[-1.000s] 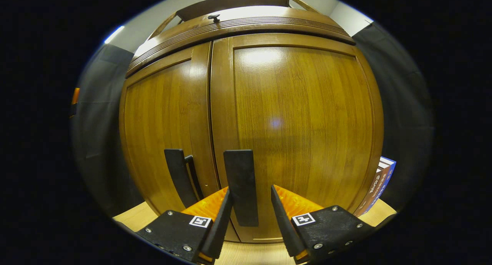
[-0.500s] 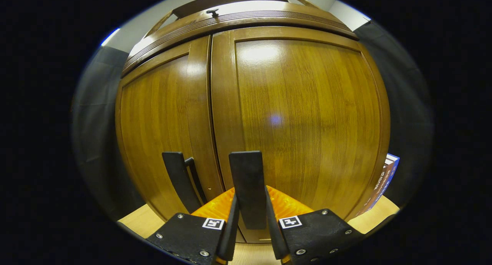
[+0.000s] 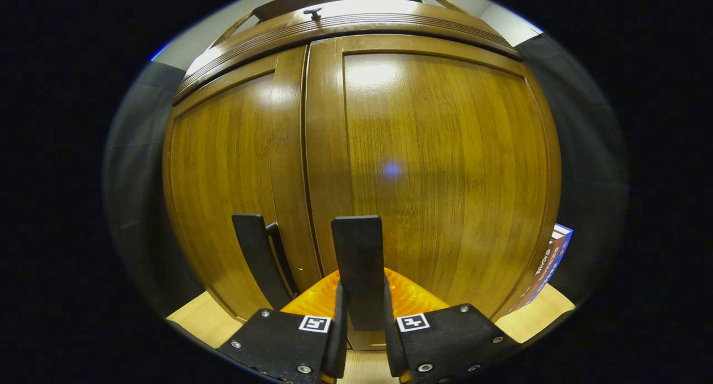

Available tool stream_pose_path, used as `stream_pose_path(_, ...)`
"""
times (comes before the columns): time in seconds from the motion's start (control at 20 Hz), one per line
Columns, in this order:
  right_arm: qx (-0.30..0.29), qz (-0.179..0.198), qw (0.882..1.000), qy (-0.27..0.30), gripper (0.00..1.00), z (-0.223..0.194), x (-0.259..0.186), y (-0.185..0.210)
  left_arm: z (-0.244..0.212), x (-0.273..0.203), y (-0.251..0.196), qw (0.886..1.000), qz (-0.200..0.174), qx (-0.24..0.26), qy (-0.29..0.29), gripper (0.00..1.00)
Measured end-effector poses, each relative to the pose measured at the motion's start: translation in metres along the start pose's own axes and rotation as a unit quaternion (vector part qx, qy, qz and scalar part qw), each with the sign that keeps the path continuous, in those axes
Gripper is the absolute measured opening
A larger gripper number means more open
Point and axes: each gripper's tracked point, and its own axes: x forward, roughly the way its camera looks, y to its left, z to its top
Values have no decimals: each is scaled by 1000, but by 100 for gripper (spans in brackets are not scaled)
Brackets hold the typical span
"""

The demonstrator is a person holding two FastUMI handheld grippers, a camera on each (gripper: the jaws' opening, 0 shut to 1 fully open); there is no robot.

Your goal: Open the right door of the double-door shoe cabinet with the right hand, and open the left door with the left hand.

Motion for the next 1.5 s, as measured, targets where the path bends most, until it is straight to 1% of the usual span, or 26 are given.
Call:
stream_pose_path(0.1, -3, 1, 1000, -1, 29, -1, -7, -2, 3, -4, 6, 1000, 6, 0, -3, 95)
stream_pose_path(0.15, -5, 3, 1000, -2, 38, -1, -8, -2, 4, -5, 9, 1000, 10, 1, -5, 95)
stream_pose_path(0.2, -6, 4, 1000, -1, 29, -2, -12, -2, 5, -6, 11, 1000, 14, 0, -7, 95)
stream_pose_path(0.35, -11, 12, 1000, 0, 29, -3, -26, -4, 6, -13, 16, 1000, 18, 1, -9, 95)
stream_pose_path(0.4, -12, 17, 1000, 1, 29, -3, -30, -4, 5, -14, 18, 1000, 21, 1, -7, 96)
stream_pose_path(0.5, -10, 24, 1000, 4, 29, -4, -39, -5, 3, -18, 18, 1000, 19, 1, -3, 95)
stream_pose_path(0.65, -11, 25, 1000, -4, 29, -4, -52, -9, 5, -22, 18, 1000, 18, -2, -5, 95)
stream_pose_path(0.7, -9, 25, 1000, -7, 29, -4, -56, -10, 7, -24, 18, 1000, 18, -1, -7, 96)
stream_pose_path(1.0, -5, 31, 999, -11, 28, -6, -87, -21, 10, -32, 17, 1000, 16, 6, -12, 95)
stream_pose_path(1.3, -6, 33, 999, -16, 28, -6, -119, -38, 8, -33, 15, 1000, 16, -2, -8, 95)
stream_pose_path(1.5, -2, 32, 999, -19, 28, -7, -139, -54, 9, -36, 7, 1000, 8, -1, -8, 95)
